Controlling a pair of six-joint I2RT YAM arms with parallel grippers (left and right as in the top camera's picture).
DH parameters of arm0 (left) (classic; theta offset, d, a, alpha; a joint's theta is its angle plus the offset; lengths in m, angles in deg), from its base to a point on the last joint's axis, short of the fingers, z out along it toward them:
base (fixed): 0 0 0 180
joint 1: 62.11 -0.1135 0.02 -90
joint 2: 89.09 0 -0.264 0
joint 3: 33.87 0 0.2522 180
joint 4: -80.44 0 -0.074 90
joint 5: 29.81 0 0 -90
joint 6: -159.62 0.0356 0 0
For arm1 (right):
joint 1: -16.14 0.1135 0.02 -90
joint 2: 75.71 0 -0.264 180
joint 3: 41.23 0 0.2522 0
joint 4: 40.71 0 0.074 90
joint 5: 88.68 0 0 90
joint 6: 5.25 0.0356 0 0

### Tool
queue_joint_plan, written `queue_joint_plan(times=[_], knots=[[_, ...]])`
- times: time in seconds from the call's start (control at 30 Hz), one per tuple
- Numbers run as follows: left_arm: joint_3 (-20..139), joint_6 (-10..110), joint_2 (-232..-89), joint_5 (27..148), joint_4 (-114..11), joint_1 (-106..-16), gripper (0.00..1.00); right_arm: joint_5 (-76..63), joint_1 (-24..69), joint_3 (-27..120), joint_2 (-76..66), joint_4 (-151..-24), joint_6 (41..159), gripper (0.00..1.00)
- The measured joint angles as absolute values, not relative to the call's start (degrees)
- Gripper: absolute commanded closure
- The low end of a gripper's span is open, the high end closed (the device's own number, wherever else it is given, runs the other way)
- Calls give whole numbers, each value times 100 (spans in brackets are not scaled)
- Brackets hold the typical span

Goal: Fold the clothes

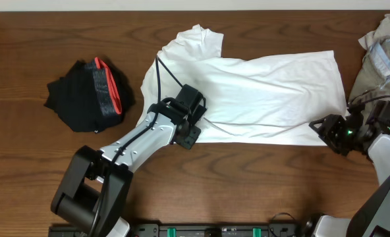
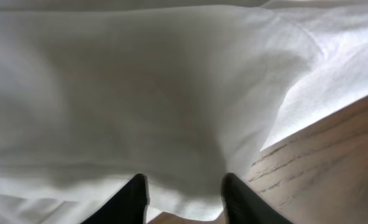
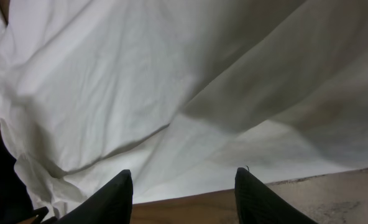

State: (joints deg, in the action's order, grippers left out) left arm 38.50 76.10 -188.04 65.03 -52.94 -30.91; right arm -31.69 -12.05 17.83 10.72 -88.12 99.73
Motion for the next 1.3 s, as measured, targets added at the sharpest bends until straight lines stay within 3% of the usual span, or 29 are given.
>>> queue_joint_plan(times=[0.13,0.23,0.57,0.6,0.8,1.3], knots=[[3850,7630,-18804,6442,-5326,-3091,64,-3169,-1207,1783,1072,-8809,9971,49],[3852,7628,-18804,6428,-5272,-3076,54,-3169,-1205,1783,1072,-8809,9971,49],[3852,7658,-18822,6424,-5261,-2780,53,-3169,-1205,1783,1072,-8809,9958,48],[3852,7658,-18839,6422,-5263,-2765,54,-3169,-1207,1783,1072,-8809,9958,48],[3852,7667,-19145,6284,-5302,-2750,85,-3169,-1205,1783,1079,-8809,9958,48],[4814,7724,-19148,5696,-4738,-2750,87,-3169,-1207,1783,1081,-8809,9958,48]])
